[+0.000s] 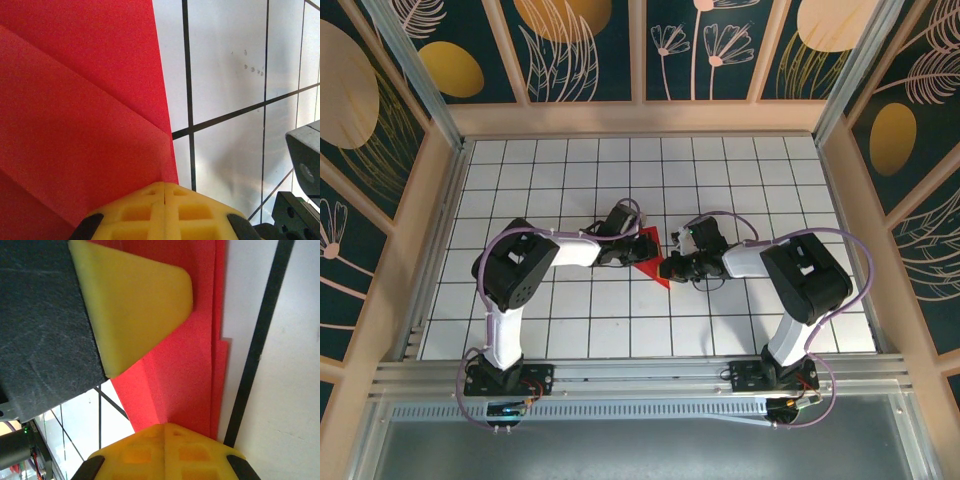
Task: Fold a paper plane with a square sheet of paper (fold left side to right side)
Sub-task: Fourth fold the wing at the center of the table.
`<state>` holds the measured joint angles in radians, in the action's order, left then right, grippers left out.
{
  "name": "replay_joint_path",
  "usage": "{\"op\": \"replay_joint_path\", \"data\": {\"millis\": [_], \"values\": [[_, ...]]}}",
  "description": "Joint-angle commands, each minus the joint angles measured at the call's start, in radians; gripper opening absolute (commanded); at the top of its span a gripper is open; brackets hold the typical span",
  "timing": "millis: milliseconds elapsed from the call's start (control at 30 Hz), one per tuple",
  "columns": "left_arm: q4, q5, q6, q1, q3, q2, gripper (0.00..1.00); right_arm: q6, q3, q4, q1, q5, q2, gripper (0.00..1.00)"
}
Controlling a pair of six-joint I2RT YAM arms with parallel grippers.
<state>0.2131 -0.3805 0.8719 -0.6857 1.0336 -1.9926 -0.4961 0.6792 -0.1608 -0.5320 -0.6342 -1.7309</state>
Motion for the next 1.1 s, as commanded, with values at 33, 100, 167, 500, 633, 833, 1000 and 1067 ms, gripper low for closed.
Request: {"op": "replay_joint_path", "data": {"millis": [33,100,167,500,633,833,1000,1067], "values": [[0.001,0.05,-0.015,0.006,0.004,-0.034,0.0,0.038,-0.029,0.179,-0.026,0.09,-0.055,0.0],[0.003,0.058,-0.018,0.012,0.002,-0.038,0.0,0.042,-0.029,0.187,-0.028,0.093,-0.055,0.0],[0.004,0.06,-0.022,0.022,0.0,-0.041,0.0,0.049,-0.027,0.195,-0.028,0.096,-0.056,0.0],[-0.011,0.067,-0.076,0.132,0.014,-0.053,0.0,0.052,-0.029,0.202,-0.03,0.094,-0.059,0.0],[-0.04,0.075,-0.108,0.174,0.05,-0.083,0.0,0.051,-0.027,0.205,-0.034,0.093,-0.061,0.0],[-0.082,0.088,-0.15,0.215,0.113,-0.121,0.0,0.051,-0.027,0.205,-0.035,0.09,-0.062,0.0],[-0.098,0.094,-0.168,0.251,0.151,-0.139,0.0,0.048,-0.027,0.205,-0.037,0.09,-0.064,0.0],[-0.102,0.094,-0.172,0.268,0.165,-0.147,0.0,0.047,-0.027,0.202,-0.036,0.088,-0.062,0.0]]}}
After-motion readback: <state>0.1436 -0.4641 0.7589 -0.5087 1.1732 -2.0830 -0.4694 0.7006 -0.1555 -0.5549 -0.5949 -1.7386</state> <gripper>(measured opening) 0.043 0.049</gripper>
